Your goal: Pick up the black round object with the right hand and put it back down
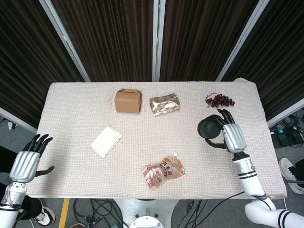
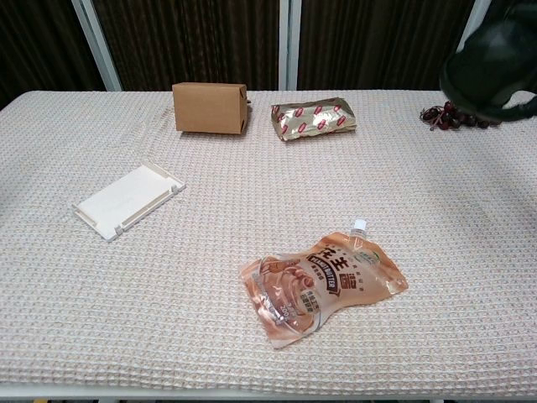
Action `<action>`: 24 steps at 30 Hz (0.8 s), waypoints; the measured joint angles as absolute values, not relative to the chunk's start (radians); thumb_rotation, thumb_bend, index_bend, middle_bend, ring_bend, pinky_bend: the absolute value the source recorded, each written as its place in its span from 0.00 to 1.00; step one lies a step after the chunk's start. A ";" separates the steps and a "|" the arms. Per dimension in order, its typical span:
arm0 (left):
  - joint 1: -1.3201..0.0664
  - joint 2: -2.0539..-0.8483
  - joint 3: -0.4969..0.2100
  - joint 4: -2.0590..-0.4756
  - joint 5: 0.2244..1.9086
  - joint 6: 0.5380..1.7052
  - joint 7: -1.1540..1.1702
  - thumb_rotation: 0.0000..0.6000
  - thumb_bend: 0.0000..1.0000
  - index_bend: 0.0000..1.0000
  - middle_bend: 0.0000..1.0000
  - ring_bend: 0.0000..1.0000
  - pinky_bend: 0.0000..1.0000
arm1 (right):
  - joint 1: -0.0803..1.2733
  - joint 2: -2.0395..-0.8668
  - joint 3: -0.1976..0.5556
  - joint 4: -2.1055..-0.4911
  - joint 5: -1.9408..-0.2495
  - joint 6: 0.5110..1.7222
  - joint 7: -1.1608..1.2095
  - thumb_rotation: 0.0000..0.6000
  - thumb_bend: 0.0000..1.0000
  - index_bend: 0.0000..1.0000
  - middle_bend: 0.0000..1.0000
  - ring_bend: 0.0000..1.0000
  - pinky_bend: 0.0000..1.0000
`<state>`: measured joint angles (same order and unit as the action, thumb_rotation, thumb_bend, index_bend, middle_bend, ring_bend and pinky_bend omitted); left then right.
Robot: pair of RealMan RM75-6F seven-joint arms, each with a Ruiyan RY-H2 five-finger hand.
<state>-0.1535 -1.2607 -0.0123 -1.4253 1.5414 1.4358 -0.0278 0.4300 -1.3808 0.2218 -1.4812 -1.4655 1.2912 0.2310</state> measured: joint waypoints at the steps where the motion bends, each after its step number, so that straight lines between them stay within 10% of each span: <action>1: -0.154 -1.261 -0.012 -1.427 1.542 1.435 -0.027 1.00 0.02 0.13 0.07 0.00 0.22 | 0.425 -1.365 0.228 -1.506 -1.475 1.319 0.229 1.00 0.15 0.33 0.42 0.09 0.00; 6: -0.156 -1.263 -0.011 -1.429 1.543 1.432 -0.030 1.00 0.02 0.13 0.07 0.00 0.22 | 0.420 -1.344 0.222 -1.533 -1.455 1.354 0.208 1.00 0.16 0.35 0.44 0.10 0.00; 17: -0.151 -1.263 -0.012 -1.433 1.548 1.449 -0.034 1.00 0.02 0.13 0.07 0.00 0.22 | 0.469 -1.454 0.176 -1.281 -1.357 0.913 0.197 1.00 0.17 0.35 0.44 0.10 0.00; 24: -0.152 -1.266 -0.011 -1.423 1.548 1.446 -0.044 1.00 0.02 0.13 0.07 0.00 0.22 | 0.449 -1.399 0.227 -1.471 -1.491 1.153 0.213 1.00 0.17 0.35 0.44 0.10 0.00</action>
<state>-0.1522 -1.2655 -0.0114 -1.4234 1.5481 1.4461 -0.0439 0.4492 -1.3986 0.2272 -1.4707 -1.4913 1.1531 0.2128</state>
